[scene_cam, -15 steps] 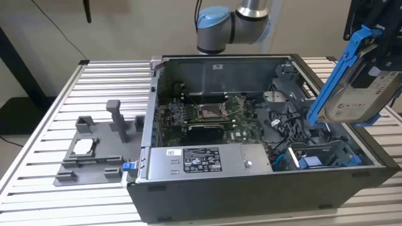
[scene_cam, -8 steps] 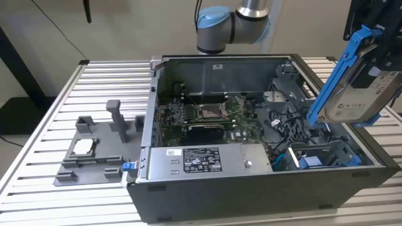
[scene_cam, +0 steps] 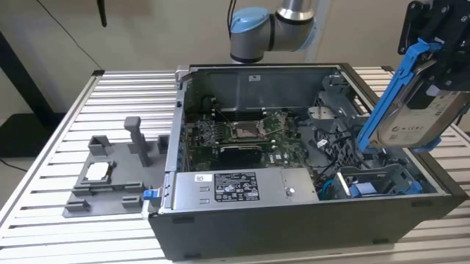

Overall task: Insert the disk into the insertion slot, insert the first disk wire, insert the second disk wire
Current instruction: 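Insert the disk into the insertion slot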

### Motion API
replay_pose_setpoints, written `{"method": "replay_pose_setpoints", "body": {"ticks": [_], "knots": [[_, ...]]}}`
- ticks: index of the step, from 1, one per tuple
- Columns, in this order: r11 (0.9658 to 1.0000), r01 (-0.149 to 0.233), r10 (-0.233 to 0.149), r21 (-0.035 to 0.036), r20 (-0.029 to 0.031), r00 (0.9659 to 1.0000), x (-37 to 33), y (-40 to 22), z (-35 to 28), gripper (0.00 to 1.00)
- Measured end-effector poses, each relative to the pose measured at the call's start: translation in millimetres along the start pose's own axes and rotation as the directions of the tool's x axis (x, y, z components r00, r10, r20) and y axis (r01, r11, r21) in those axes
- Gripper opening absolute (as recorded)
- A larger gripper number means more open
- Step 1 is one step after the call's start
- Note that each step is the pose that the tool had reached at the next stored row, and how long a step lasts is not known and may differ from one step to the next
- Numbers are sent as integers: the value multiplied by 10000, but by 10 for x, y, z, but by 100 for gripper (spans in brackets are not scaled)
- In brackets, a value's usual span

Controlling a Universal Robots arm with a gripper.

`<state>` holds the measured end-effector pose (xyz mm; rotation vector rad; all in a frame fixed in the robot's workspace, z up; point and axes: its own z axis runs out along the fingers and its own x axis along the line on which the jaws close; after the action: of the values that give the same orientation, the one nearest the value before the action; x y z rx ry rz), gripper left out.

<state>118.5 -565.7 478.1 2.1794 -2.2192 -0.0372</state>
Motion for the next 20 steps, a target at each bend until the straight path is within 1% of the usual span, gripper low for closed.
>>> {"method": "replay_pose_setpoints", "body": {"ticks": [7, 20], "knots": [[10000, 14, -14, -6, 1, 10000, 12, -5, 129, 33], [10000, 91, -91, -5, -2, 10000, 15, -12, 365, 33]]}}
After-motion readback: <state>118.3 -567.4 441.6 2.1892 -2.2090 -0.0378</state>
